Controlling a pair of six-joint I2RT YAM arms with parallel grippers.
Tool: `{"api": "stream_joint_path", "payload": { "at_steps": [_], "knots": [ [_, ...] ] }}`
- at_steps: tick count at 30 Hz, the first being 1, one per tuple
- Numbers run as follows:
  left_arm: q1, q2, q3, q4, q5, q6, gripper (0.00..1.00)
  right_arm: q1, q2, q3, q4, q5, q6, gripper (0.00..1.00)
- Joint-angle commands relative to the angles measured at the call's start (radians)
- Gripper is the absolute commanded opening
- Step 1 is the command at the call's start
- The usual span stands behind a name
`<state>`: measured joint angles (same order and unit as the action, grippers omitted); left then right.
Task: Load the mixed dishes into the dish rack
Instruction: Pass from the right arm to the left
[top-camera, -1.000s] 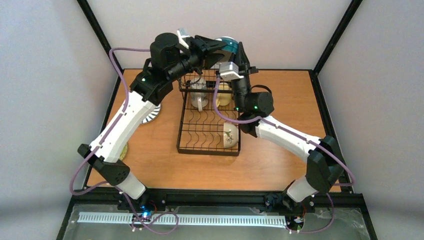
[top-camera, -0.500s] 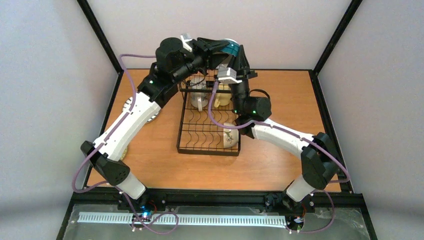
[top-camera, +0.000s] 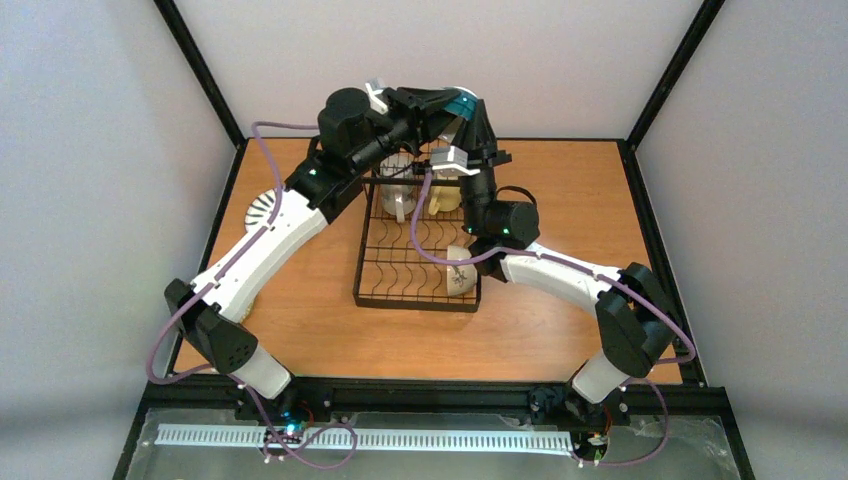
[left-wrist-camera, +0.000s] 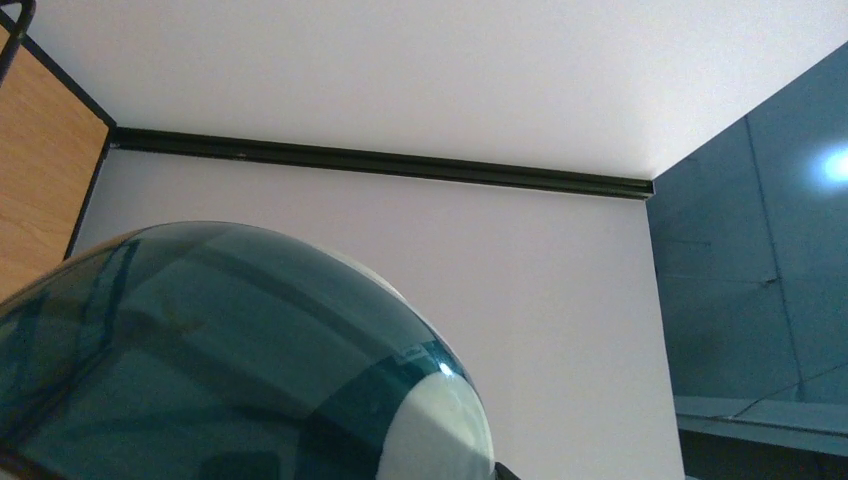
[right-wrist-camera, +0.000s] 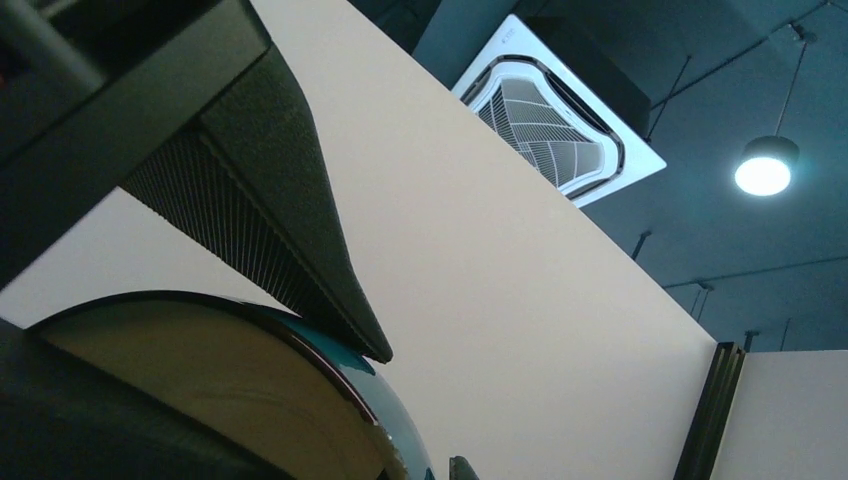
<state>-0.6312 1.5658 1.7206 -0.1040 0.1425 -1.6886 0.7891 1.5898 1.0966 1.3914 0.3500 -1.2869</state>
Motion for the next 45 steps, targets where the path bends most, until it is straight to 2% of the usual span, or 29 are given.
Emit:
{"api": "stream_joint_path", "payload": {
  "at_steps": [1,6,13,14,28,30,35,37,39,45],
  "knots": [
    [0.018,-0.011,-0.013,0.145,-0.054,0.001,0.63,0.053,-0.002,-0.021,0.244,-0.127,0.034,0.02],
    [0.018,-0.012,-0.034,0.184,-0.051,-0.003,0.43,0.058,0.002,-0.033,0.248,-0.123,0.034,0.02],
    [0.018,-0.013,-0.074,0.249,-0.048,-0.008,0.04,0.062,-0.004,-0.051,0.254,-0.112,0.041,0.02],
    [0.018,-0.013,-0.081,0.264,-0.048,-0.007,0.01,0.062,-0.006,-0.054,0.253,-0.111,0.042,0.02],
    [0.018,-0.012,-0.153,0.435,-0.057,0.052,0.0,0.064,-0.043,-0.088,0.237,-0.077,0.065,0.03],
    [0.018,-0.014,-0.152,0.442,-0.061,0.073,0.0,0.064,-0.057,-0.094,0.223,-0.072,0.078,0.1],
    [0.018,-0.022,-0.159,0.454,-0.066,0.126,0.0,0.064,-0.101,-0.107,0.172,-0.053,0.114,0.37],
    [0.019,-0.022,-0.161,0.455,-0.066,0.142,0.0,0.064,-0.118,-0.111,0.151,-0.047,0.129,0.43],
    [0.018,-0.018,-0.162,0.457,-0.063,0.156,0.0,0.064,-0.137,-0.117,0.123,-0.042,0.15,0.49],
    [0.018,0.001,-0.162,0.475,-0.034,0.163,0.0,0.064,-0.184,-0.127,0.034,-0.016,0.203,0.56]
  ]
}}
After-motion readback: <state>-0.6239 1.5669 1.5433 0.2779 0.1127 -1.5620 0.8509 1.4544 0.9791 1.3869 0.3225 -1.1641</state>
